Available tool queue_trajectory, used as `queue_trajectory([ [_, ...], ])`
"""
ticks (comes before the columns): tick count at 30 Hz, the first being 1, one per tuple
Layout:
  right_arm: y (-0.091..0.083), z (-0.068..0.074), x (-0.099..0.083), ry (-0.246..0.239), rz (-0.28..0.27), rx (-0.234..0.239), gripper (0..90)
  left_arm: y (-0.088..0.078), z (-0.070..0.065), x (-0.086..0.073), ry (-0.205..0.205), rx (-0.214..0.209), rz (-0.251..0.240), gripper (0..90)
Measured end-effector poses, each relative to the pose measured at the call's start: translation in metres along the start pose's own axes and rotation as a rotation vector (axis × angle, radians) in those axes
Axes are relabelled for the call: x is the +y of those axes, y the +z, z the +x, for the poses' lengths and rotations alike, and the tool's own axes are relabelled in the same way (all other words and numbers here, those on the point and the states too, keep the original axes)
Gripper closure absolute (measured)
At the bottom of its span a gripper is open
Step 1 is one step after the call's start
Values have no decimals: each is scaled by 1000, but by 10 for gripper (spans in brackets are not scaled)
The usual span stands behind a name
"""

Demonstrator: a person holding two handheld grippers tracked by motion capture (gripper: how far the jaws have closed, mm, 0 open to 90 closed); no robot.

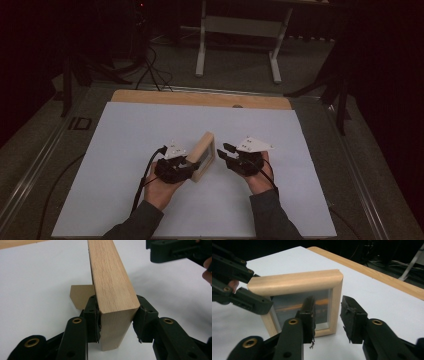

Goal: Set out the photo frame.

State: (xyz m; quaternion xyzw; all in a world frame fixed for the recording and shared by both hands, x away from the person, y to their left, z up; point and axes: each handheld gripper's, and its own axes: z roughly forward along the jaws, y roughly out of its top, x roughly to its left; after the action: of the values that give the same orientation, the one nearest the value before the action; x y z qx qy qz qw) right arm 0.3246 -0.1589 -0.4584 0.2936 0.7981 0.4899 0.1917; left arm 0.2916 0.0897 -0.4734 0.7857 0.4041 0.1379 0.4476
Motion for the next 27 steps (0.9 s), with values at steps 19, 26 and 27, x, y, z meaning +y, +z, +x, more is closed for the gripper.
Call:
queue_trajectory([
  [19, -11, -4, 4, 12, -62, -51, 871, 3, -19, -2, 127, -1, 5, 608],
  [26, -12, -4, 4, 12, -70, -58, 891, 4, -29, -3, 191, -32, 8, 608],
  [27, -12, -4, 4, 13, -69, -59, 892, 4, -31, -3, 196, -41, 7, 608],
])
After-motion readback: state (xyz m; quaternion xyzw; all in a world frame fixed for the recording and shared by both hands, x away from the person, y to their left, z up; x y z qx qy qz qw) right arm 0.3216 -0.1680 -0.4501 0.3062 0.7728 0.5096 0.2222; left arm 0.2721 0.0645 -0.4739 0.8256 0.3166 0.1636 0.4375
